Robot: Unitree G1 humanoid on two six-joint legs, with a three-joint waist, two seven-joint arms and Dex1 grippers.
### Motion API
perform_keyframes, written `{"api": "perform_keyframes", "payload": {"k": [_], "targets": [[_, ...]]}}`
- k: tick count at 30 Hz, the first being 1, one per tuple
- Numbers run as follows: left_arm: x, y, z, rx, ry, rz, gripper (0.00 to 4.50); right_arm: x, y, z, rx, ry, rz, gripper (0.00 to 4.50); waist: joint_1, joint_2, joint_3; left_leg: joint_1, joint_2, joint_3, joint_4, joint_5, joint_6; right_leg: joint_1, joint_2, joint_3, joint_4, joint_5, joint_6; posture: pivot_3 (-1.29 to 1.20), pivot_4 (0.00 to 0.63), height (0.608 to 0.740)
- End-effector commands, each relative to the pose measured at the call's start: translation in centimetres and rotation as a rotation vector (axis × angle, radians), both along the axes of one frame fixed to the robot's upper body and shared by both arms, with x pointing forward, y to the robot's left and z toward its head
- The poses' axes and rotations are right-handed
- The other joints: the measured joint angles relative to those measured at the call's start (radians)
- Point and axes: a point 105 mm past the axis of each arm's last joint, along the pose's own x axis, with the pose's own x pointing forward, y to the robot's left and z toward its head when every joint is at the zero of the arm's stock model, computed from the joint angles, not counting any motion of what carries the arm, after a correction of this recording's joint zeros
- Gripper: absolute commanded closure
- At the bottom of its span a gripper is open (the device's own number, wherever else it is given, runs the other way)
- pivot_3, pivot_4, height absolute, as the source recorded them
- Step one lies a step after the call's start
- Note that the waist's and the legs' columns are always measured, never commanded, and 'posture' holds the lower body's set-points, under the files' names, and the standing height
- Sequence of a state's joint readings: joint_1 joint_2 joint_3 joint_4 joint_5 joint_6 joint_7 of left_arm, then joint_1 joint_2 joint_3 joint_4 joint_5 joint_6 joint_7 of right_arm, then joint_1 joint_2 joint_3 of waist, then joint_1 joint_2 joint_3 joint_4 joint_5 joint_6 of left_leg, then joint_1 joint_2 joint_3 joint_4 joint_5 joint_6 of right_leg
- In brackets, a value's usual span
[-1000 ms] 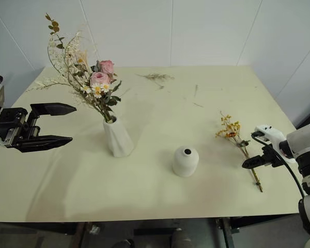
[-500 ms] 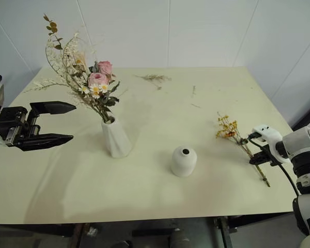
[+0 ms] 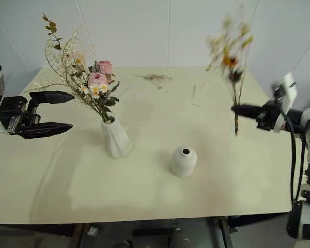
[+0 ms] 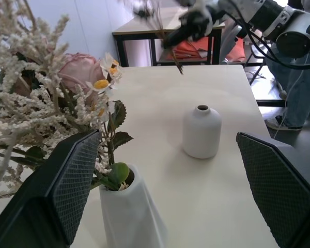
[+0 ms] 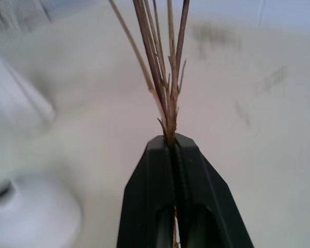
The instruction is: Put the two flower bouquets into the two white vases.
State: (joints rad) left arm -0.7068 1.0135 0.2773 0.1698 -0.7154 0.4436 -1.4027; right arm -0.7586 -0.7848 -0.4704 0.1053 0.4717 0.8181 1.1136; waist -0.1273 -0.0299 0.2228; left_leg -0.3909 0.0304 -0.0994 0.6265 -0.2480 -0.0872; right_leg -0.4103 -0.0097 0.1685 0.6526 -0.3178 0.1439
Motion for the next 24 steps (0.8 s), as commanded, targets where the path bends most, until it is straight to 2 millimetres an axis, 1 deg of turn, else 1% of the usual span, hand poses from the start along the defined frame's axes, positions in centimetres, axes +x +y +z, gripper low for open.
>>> {"api": "perform_keyframes", "payload": {"k": [1, 3, 5, 8, 11, 13, 16, 19, 22, 24], "targets": [[0.6, 0.4, 0.3, 0.004, -0.026, 0.003, 0.0, -3.3, 2.4, 3.5, 0.14, -0.191, 0.08, 4.46, 0.0, 0.0, 0.0, 0.0, 0.0, 0.0, 0.0, 0.0, 0.0, 0.0, 0.0, 0.0, 0.001, 0.0, 0.0, 0.0, 0.15, 0.74], [1.0, 0.4, 0.2, 0.001, -0.017, -0.002, 0.0, -4.6, 4.4, 3.3, 0.211, -0.157, 0.184, 4.46, 0.0, 0.0, 0.0, 0.0, 0.0, -0.001, 0.0, 0.0, 0.0, -0.001, 0.0, 0.0, 0.001, 0.0, 0.0, 0.0, 0.15, 0.74], [1.3, 0.4, 0.2, -0.002, -0.015, -0.006, 0.0, -5.4, 6.0, 2.8, 0.241, -0.135, 0.25, 4.46, 0.005, 0.0, 0.0, 0.0, 0.0, -0.001, 0.0, 0.0, 0.0, 0.0, 0.0, 0.0, 0.001, 0.0, 0.0, 0.0, 0.15, 0.74], [1.8, 0.4, 0.3, -0.007, -0.017, -0.009, 0.0, -5.8, 7.5, 1.9, 0.252, -0.114, 0.285, 4.46, 0.017, 0.0, 0.0, 0.0, 0.0, -0.001, 0.001, 0.0, 0.0, 0.0, 0.0, 0.0, 0.001, 0.0, 0.0, 0.0, 0.15, 0.74], [2.0, 0.1, 0.2, -0.012, -0.012, -0.025, 0.0, -5.5, 9.0, -0.5, 0.187, -0.084, 0.297, 4.46, 0.02, 0.0, 0.0, 0.0, 0.0, -0.001, 0.0, 0.0, 0.0, 0.0, 0.0, 0.0, 0.001, 0.0, 0.0, 0.0, 0.15, 0.74], [1.9, 0.0, 0.2, -0.013, -0.008, -0.032, 0.0, -5.3, 9.6, -1.8, 0.156, -0.064, 0.31, 4.46, 0.023, 0.0, 0.0, 0.0, 0.0, -0.001, 0.0, 0.0, 0.0, 0.0, 0.0, 0.0, 0.001, 0.0, -0.001, 0.0, 0.15, 0.74], [1.9, 0.0, 0.1, -0.013, -0.002, -0.034, 0.0, -5.1, 10.1, -3.2, 0.128, -0.037, 0.328, 4.46, 0.028, 0.0, 0.0, -0.001, 0.0, -0.001, 0.0, 0.0, 0.0, -0.001, 0.0, 0.0, 0.0, 0.0, -0.001, 0.0, 0.15, 0.74], [1.8, -0.1, 0.0, -0.012, 0.004, -0.036, 0.0, -4.7, 9.7, -4.3, 0.13, -0.013, 0.319, 4.46, 0.029, 0.0, 0.0, -0.001, 0.0, -0.001, 0.0, 0.0, 0.0, -0.001, 0.0, 0.0, 0.001, 0.0, -0.001, 0.0, 0.15, 0.74], [1.7, -0.1, -0.2, -0.013, 0.01, -0.037, 0.0, -4.6, 9.0, -4.7, 0.14, -0.01, 0.305, 4.46, 0.035, 0.0, 0.0, -0.001, 0.0, -0.001, 0.0, 0.0, 0.0, -0.001, 0.0, 0.0, 0.0, 0.0, -0.001, 0.0, 0.15, 0.74], [1.7, -0.1, -0.2, -0.015, 0.012, -0.034, 0.0, -4.7, 8.5, -4.3, 0.158, -0.018, 0.299, 4.46, 0.039, 0.0, 0.0, -0.001, 0.0, -0.001, 0.001, 0.0, 0.0, -0.001, 0.0, 0.0, 0.001, 0.0, -0.001, 0.0, 0.15, 0.74]]}}
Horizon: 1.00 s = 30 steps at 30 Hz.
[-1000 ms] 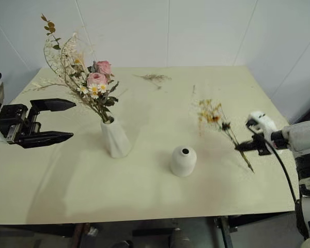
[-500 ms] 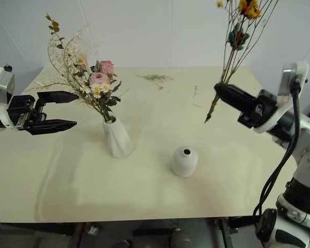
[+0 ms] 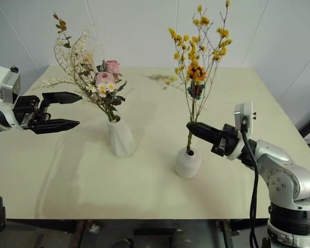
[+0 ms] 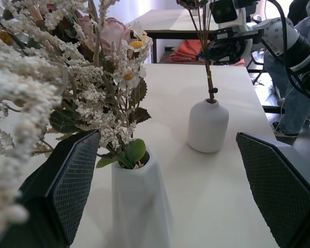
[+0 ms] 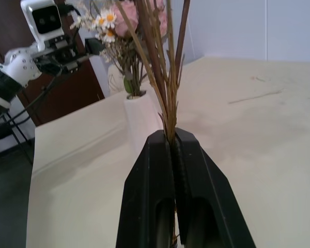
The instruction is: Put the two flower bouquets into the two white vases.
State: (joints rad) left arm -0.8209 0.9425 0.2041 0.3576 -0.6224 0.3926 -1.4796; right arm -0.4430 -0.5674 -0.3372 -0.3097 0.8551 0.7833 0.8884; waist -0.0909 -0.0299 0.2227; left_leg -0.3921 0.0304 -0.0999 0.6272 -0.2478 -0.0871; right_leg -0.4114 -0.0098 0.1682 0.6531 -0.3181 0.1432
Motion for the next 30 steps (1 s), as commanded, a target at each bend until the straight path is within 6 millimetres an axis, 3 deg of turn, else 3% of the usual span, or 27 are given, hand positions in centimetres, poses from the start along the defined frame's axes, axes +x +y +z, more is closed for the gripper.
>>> {"api": "perform_keyframes", "payload": {"k": [1, 13, 30], "targets": [[-0.6, -0.1, 0.8, 0.008, -0.042, -0.008, 0.0, -0.5, -1.1, 1.0, 0.02, -0.042, -0.013, 4.46, 0.004, 0.0, 0.0, 0.0, 0.0, 0.0, 0.0, 0.0, 0.0, 0.0, 0.0, 0.0, 0.0, 0.0, 0.0, 0.0, 0.15, 0.74], [-0.4, -0.4, 0.9, 0.0, -0.053, -0.012, 0.0, -0.8, -1.5, 0.8, 0.025, -0.027, -0.015, 4.46, 0.007, 0.0, 0.0, 0.0, 0.0, 0.0, 0.0, 0.0, 0.0, 0.0, 0.0, 0.0, 0.0, 0.0, 0.0, 0.0, 0.15, 0.74], [-0.3, -0.7, 1.2, -0.002, -0.071, -0.014, 0.0, 0.7, -1.7, -2.2, 0.027, -0.019, -0.073, 4.46, 0.007, 0.0, 0.0, 0.0, 0.0, 0.0, 0.0, 0.0, 0.0, 0.0, 0.0, 0.0, 0.0, 0.0, 0.0, 0.0, 0.15, 0.74]]}}
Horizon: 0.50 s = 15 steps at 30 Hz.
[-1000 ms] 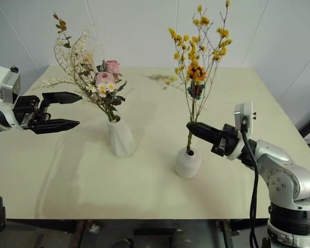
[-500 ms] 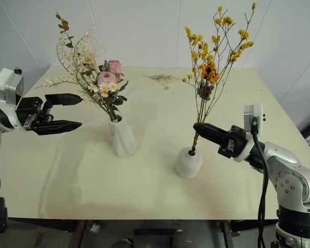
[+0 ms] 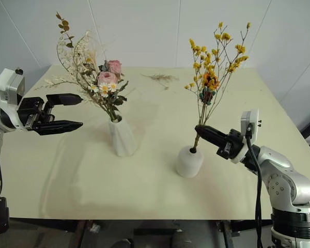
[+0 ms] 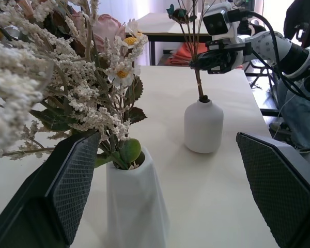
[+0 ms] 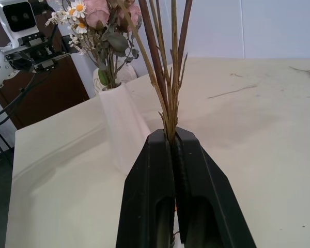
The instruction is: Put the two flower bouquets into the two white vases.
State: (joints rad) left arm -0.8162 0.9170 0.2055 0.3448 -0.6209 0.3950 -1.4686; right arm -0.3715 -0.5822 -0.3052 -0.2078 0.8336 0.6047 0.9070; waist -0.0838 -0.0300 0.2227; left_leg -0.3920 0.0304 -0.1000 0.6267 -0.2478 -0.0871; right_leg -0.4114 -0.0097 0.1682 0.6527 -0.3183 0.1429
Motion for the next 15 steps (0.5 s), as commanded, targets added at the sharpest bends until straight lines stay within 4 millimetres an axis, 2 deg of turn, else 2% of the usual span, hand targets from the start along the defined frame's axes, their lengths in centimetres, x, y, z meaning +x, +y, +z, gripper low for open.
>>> {"api": "perform_keyframes", "payload": {"k": [1, 9, 15], "targets": [[-0.5, -0.1, 1.5, 0.011, -0.073, -0.003, 0.0, -0.3, 0.1, -0.3, -0.002, -0.013, 0.0, 4.46, 0.0, 0.0, 0.0, 0.0, 0.0, 0.0, 0.0, 0.0, 0.0, 0.0, 0.0, 0.0, 0.0, 0.0, 0.0, 0.0, 0.15, 0.74], [-0.5, -0.2, 1.6, 0.01, -0.076, -0.002, 0.0, -1.3, 0.9, -1.8, -0.034, 0.008, 0.027, 4.46, 0.0, -0.001, -0.001, 0.001, 0.0, 0.0, 0.0, 0.0, 0.0, 0.001, 0.0, 0.0, 0.0, 0.0, 0.0, 0.0, 0.15, 0.74], [-0.3, -0.3, 1.7, 0.007, -0.079, -0.003, 0.0, -1.3, 1.2, -2.1, -0.032, 0.003, 0.015, 4.46, 0.0, -0.002, -0.001, 0.001, 0.0, 0.0, 0.0, 0.0, 0.0, 0.001, 0.0, 0.0, 0.0, 0.0, 0.0, 0.0, 0.15, 0.74]]}}
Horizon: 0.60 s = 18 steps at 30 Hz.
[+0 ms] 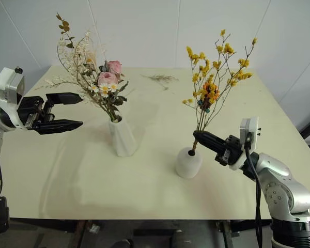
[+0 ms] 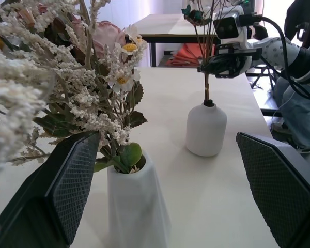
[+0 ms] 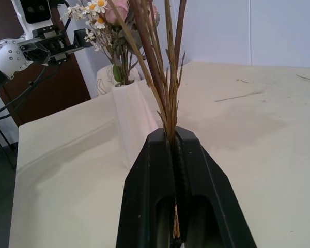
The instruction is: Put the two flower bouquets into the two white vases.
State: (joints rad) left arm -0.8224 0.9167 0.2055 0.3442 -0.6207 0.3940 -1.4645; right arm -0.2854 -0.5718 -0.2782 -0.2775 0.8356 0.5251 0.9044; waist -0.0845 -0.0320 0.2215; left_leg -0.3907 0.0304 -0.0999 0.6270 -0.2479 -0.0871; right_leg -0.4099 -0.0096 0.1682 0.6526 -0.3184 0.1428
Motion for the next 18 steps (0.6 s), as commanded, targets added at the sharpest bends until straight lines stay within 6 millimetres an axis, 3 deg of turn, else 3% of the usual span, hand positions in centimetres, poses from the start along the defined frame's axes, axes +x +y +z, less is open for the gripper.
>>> {"api": "perform_keyframes", "payload": {"k": [1, 7, 14, 18], "targets": [[-0.4, -0.2, 1.6, 0.008, -0.073, -0.006, 0.0, 0.0, 0.4, -1.2, -0.024, 0.036, -0.001, 4.46, 0.001, 0.0, 0.0, 0.0, 0.0, 0.0, 0.0, 0.0, 0.0, 0.0, 0.0, 0.0, 0.0, 0.0, 0.0, 0.0, 0.15, 0.74], [-0.3, -0.3, 1.7, 0.008, -0.079, -0.007, 0.0, -0.3, 0.4, -0.9, -0.033, 0.025, -0.001, 4.46, 0.0, 0.0, 0.0, 0.0, 0.0, 0.0, 0.0, 0.0, 0.0, 0.0, 0.0, 0.0, 0.0, 0.0, 0.0, 0.0, 0.15, 0.74], [-0.2, -0.3, 1.7, 0.004, -0.081, -0.003, 0.0, -1.3, 0.2, 0.9, -0.03, -0.01, 0.007, 4.46, 0.002, 0.0, 0.0, 0.0, 0.0, 0.0, -0.001, 0.0, 0.0, 0.0, 0.0, 0.0, 0.0, 0.0, 0.0, 0.0, 0.15, 0.74], [-0.1, -0.3, 1.5, 0.001, -0.08, -0.005, 0.0, -1.8, 0.7, 0.6, -0.04, 0.013, 0.035, 4.46, 0.001, 0.0, 0.0, 0.0, 0.0, 0.0, -0.001, 0.0, 0.0, -0.001, 0.0, 0.0, -0.001, 0.0, 0.0, 0.0, 0.15, 0.74]]}}
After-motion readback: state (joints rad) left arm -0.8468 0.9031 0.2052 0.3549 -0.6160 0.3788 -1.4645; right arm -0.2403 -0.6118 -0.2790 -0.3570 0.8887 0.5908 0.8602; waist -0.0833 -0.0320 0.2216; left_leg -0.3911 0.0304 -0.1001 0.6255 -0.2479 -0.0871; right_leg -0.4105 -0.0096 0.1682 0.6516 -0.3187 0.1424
